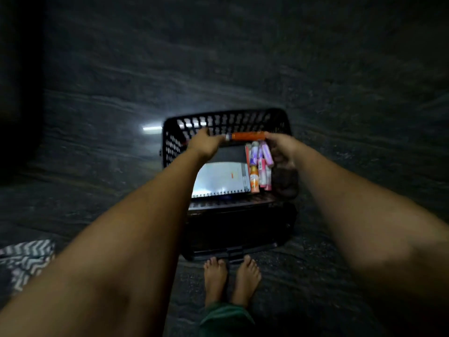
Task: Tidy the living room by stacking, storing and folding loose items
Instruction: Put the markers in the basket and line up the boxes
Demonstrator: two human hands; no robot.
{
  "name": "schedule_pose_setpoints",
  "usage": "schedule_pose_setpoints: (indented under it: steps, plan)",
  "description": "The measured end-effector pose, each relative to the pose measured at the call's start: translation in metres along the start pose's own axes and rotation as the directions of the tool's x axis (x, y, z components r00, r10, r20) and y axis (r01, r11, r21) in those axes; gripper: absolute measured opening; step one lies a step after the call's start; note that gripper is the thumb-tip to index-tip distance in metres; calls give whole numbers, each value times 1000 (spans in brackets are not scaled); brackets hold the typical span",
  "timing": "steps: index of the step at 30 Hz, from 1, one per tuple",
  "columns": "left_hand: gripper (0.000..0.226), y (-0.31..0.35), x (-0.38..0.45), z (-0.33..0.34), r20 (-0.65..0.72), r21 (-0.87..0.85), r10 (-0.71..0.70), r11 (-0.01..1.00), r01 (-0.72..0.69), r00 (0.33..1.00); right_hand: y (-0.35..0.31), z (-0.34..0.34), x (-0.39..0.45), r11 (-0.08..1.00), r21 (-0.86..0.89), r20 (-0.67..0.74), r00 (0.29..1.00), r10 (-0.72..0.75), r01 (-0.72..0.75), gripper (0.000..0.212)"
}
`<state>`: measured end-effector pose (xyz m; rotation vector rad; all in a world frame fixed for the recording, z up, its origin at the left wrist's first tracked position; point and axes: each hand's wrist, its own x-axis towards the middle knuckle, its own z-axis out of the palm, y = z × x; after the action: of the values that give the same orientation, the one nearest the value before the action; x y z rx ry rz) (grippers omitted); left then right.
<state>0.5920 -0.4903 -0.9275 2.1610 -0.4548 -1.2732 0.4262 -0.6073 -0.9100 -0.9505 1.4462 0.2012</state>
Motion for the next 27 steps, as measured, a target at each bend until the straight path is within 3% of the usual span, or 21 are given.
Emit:
schedule_pose_setpoints:
  steps: [5,12,15,17,19,27]
  plan:
    - [68,70,-85,-68,-75,-71,-15,997,10,997,-58,-11,-161,994,2,2,994,-109,109,39]
    - [68,175,-276,-166,-122,-210,37,976,-62,992,-122,-19,-373,988,-43,-12,989,-151,150,35]
    - [67,199,-341,-194,-136,-256,48,963,-82,990,-129,-23,-426,974,-69,-8,976,-218,216,47]
    - [65,207,-390,-212,-198,-278,63,953,-118,978,-130,-23,-466,966,-70,21,968,-249,250,43]
    - [63,212,-423,-224,-233,-295,66,946,-135,970,-133,-23,-486,952,-100,36,957,-287,289,62]
    - [54,210,-547,-234,-405,-348,48,915,-203,913,-137,-12,-584,836,-254,280,865,-417,486,76]
